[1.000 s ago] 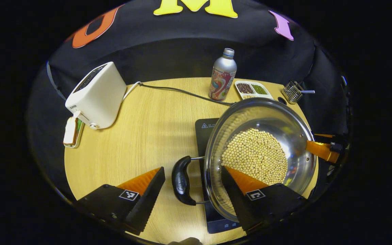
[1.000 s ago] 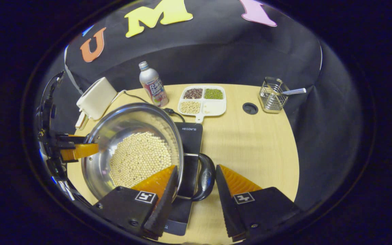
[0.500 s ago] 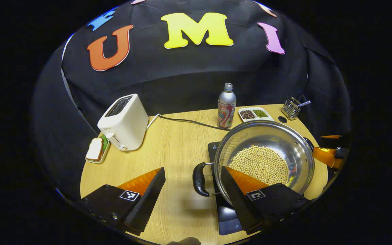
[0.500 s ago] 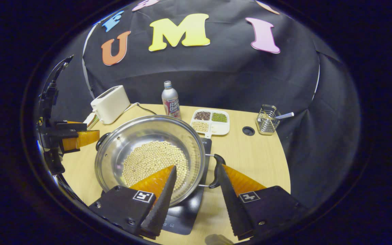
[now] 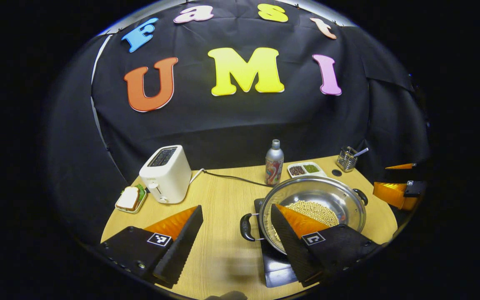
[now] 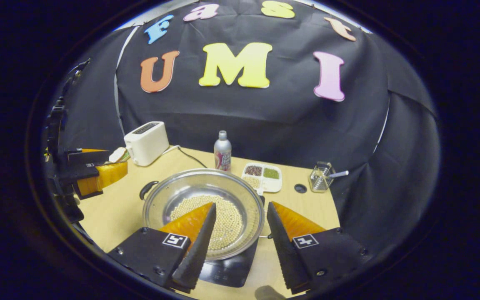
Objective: First push the handle of the pot to place it horizontally, then grasp the pot with both hands and set it on the induction cooktop.
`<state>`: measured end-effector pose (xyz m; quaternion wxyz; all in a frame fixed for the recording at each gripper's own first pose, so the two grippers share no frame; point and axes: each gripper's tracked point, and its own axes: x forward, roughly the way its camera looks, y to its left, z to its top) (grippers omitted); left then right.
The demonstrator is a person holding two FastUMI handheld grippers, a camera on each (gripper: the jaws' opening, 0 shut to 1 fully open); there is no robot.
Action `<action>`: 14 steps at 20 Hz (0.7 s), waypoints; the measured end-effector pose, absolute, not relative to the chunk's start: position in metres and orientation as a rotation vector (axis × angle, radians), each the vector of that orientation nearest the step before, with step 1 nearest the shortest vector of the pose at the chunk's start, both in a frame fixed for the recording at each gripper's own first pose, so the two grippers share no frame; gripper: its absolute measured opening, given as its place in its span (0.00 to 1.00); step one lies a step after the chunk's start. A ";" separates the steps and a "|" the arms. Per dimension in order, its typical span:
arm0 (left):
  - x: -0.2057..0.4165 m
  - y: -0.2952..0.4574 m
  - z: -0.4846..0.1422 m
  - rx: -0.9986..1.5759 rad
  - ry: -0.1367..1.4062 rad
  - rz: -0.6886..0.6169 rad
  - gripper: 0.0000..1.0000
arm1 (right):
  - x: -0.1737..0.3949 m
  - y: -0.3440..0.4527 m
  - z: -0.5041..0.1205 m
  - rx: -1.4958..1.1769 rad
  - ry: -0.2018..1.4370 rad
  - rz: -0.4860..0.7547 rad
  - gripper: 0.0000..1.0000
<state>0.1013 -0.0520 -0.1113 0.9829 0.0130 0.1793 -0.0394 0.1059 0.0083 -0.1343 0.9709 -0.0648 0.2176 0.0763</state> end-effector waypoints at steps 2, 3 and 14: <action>0.090 -0.041 -0.087 0.007 0.306 -0.072 0.98 | 0.097 0.021 -0.103 -0.142 0.371 0.156 0.77; 0.080 -0.041 -0.075 0.001 0.281 -0.067 0.97 | 0.091 0.026 -0.086 -0.160 0.340 0.156 0.77; 0.009 0.017 0.052 -0.009 0.009 -0.053 0.97 | 0.010 0.064 0.063 -0.046 -0.034 0.123 1.00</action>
